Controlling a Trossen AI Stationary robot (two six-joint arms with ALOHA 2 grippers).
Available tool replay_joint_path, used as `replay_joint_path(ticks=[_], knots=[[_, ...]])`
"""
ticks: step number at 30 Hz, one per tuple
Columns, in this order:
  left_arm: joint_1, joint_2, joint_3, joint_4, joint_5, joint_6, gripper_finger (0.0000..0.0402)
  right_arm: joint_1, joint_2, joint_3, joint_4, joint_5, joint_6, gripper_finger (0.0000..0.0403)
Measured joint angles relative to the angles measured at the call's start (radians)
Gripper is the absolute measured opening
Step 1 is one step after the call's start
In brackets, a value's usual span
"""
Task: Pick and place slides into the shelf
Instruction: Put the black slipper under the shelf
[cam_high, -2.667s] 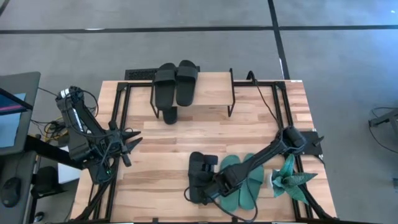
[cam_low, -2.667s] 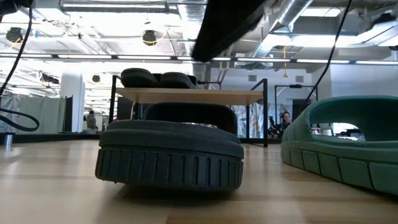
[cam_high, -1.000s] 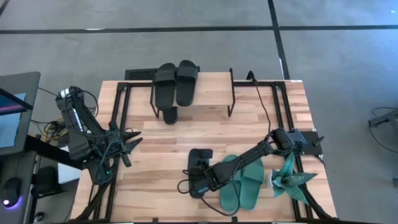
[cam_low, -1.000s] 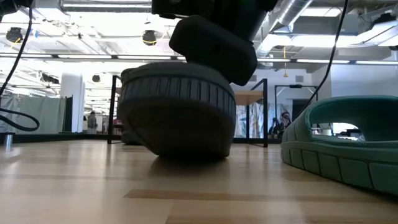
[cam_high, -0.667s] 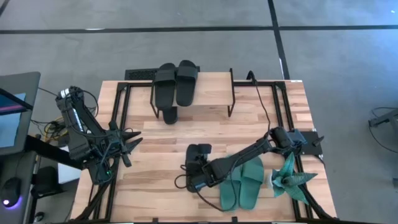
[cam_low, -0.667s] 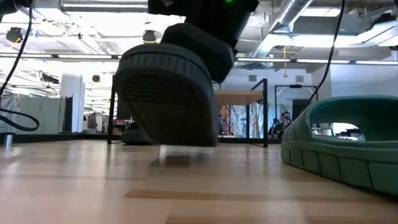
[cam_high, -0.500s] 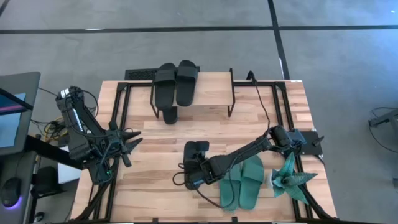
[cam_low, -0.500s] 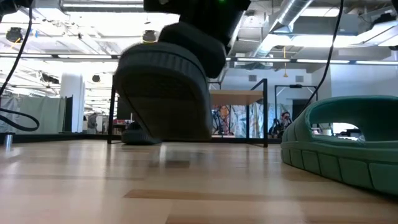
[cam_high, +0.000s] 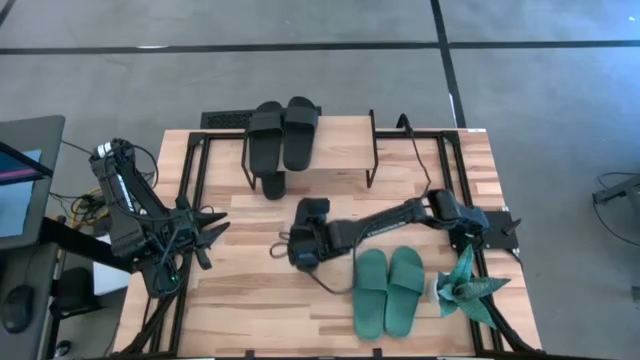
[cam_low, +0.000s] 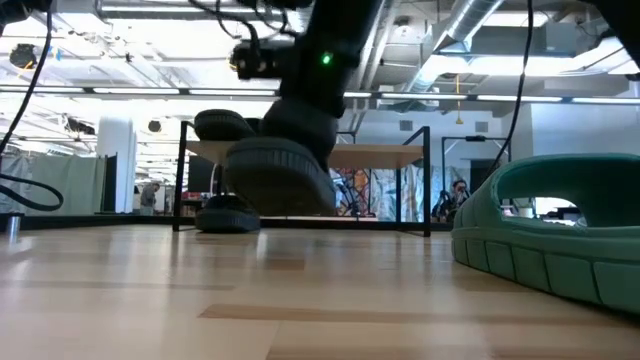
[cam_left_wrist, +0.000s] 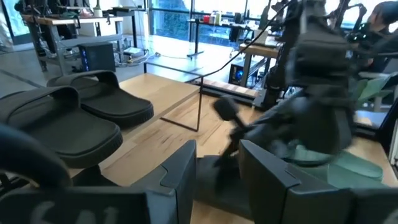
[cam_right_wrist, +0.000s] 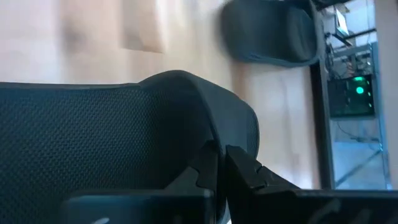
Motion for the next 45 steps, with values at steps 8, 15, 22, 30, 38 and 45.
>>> replay_joint_path(ticks=[8,15,22,30,38,45], knots=[[0.0,0.0,0.0,0.015,-0.038,0.0,0.0109,-0.104,0.0,0.0,0.095,-0.023,-0.139,0.0003],[0.0,0.0,0.0,0.015,-0.038,0.0,0.0109,-0.17,0.0,0.0,0.178,-0.097,-0.216,0.0003],[0.0,0.0,0.0,0.014,-0.039,0.001,0.0109,-0.205,0.0,-0.02,0.267,-0.145,-0.316,0.0002],[0.008,0.0,0.0,0.012,-0.039,0.006,0.0109,-0.237,0.0,-0.047,0.277,-0.19,-0.328,0.0002],[0.035,0.0,0.0,0.012,-0.039,0.007,0.0109,-0.259,0.001,-0.047,0.318,-0.216,-0.369,0.0002],[0.037,0.0,0.0,0.013,-0.039,0.006,0.0109,-0.268,0.001,-0.047,0.325,-0.241,-0.406,0.0002]])
